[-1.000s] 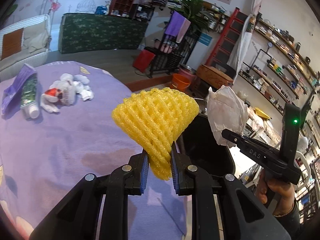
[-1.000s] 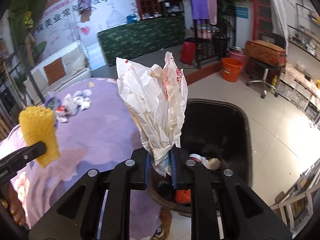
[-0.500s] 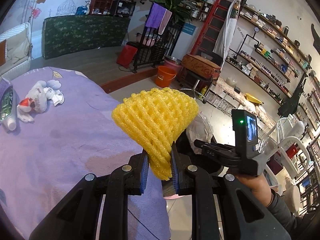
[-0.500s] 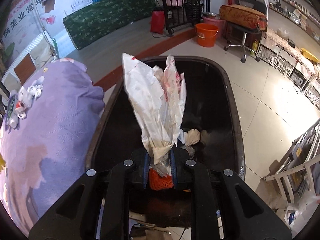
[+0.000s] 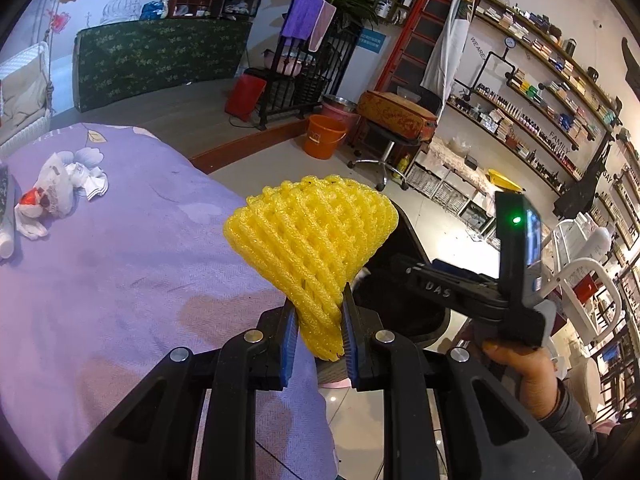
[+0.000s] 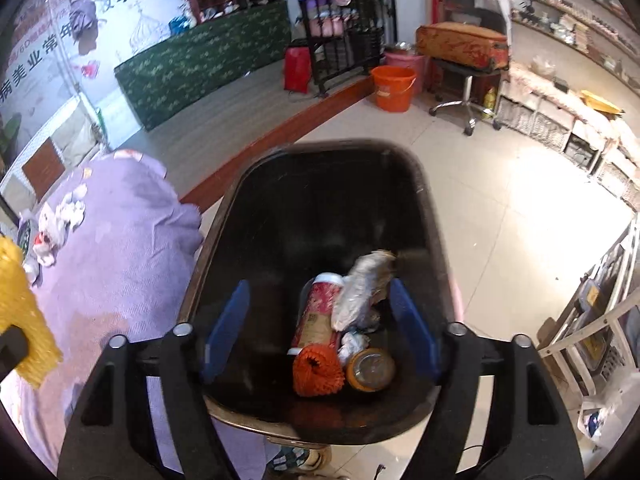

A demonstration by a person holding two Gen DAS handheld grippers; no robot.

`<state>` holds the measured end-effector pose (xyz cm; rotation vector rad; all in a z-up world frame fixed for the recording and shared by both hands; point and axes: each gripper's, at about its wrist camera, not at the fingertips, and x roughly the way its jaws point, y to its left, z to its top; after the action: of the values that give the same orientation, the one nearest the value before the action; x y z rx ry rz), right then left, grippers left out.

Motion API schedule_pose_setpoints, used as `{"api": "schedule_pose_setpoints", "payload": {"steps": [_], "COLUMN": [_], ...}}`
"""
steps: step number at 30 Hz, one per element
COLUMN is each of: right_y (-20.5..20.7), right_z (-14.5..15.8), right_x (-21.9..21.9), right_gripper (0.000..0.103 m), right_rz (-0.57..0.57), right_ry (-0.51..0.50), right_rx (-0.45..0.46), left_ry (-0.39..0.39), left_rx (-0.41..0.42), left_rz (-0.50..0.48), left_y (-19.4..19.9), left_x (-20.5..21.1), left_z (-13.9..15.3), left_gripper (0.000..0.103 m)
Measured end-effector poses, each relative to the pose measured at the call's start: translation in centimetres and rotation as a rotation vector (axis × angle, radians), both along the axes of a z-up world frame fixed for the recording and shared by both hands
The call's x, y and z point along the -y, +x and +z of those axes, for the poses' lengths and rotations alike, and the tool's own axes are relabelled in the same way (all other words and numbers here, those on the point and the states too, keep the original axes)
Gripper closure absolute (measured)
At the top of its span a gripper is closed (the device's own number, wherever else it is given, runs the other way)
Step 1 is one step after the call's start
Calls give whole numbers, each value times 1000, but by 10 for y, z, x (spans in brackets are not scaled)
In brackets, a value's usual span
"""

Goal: Collect trash
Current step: 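Carry the bag over the bin and open the right gripper while the left carries the yellow net, then lower the yellow foam net into the bin and open the left gripper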

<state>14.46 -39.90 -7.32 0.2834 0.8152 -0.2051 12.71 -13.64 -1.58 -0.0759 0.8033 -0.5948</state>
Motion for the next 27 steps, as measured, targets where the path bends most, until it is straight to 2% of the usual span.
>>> {"api": "schedule_pose_setpoints", "payload": {"steps": [12, 19, 27], "right_y": [-25, -35, -43], "right_z": [32, 36, 31], "right_x": [32, 46, 59], "right_gripper": [28, 28, 28], "right_rz": [-106, -140, -171], "right_ry": [25, 30, 33], "right_rx": [92, 103, 95], "left_ry": [53, 64, 141], "left_rx": [1, -37, -49], "left_rz": [-106, -151, -184], "left_y": [10, 22, 28], "left_x": [47, 69, 94], "left_z": [-5, -15, -28], "left_gripper": [84, 84, 84]}}
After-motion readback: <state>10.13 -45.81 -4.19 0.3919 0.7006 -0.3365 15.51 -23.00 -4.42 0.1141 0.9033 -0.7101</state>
